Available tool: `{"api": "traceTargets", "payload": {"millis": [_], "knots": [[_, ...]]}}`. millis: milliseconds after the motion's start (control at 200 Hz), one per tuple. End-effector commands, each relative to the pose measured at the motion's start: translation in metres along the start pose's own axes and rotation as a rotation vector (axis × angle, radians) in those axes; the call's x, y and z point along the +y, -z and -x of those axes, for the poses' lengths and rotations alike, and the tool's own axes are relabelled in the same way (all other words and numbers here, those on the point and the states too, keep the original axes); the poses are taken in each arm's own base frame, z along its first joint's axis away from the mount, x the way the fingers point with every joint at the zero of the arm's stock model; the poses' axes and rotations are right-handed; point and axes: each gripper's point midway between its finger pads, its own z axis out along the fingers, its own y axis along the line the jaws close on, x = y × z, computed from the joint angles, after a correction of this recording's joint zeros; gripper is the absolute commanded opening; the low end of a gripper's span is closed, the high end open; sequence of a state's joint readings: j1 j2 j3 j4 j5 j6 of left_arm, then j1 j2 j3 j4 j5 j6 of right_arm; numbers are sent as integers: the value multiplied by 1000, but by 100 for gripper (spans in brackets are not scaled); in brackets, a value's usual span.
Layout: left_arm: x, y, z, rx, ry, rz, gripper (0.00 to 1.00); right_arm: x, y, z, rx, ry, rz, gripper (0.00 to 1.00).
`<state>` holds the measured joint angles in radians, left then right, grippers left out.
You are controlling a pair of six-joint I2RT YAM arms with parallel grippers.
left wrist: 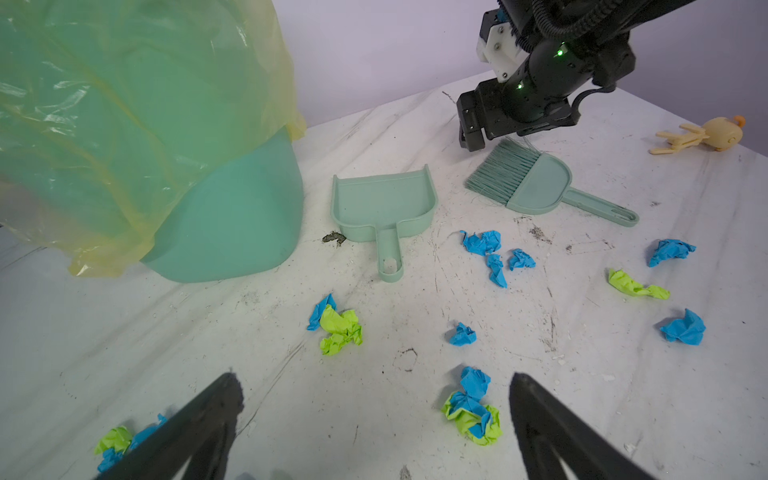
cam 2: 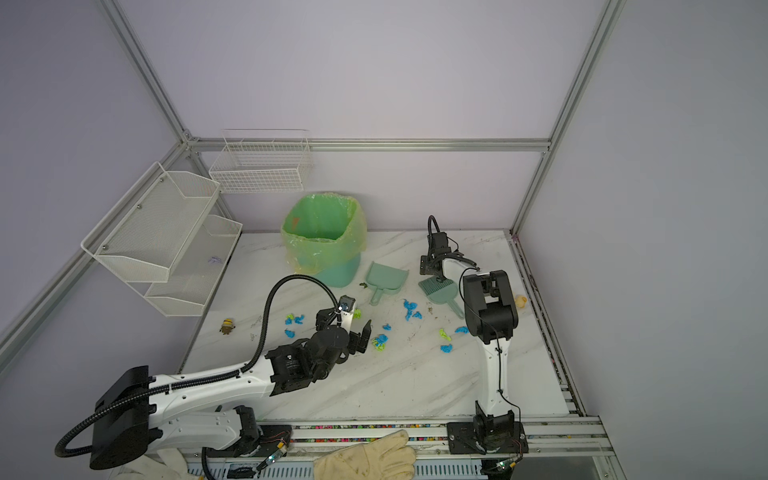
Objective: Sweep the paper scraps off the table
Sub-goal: 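Lower the right gripper and close it on the brush handle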
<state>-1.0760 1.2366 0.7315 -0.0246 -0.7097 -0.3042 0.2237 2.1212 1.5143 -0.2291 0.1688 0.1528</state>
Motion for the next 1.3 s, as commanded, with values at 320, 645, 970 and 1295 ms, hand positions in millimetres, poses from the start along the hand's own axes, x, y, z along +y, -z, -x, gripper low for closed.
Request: {"api": "traceTargets", "payload": {"millis": [320,645,970,1295], "knots": [[-20,5,58,-86,-2,-61,100,-21,79,-74,94,-55,88,94],[-4,16,53,-106,51,-44,100,-40,90,-114,156,-54,29,95],[-10,10,52,-89,14,-41,100,-58,76,-121,179,-37,-89,94],[-8,10,49,-81,42,-37,99,-49,52,-141,250,16,-56,85]]}}
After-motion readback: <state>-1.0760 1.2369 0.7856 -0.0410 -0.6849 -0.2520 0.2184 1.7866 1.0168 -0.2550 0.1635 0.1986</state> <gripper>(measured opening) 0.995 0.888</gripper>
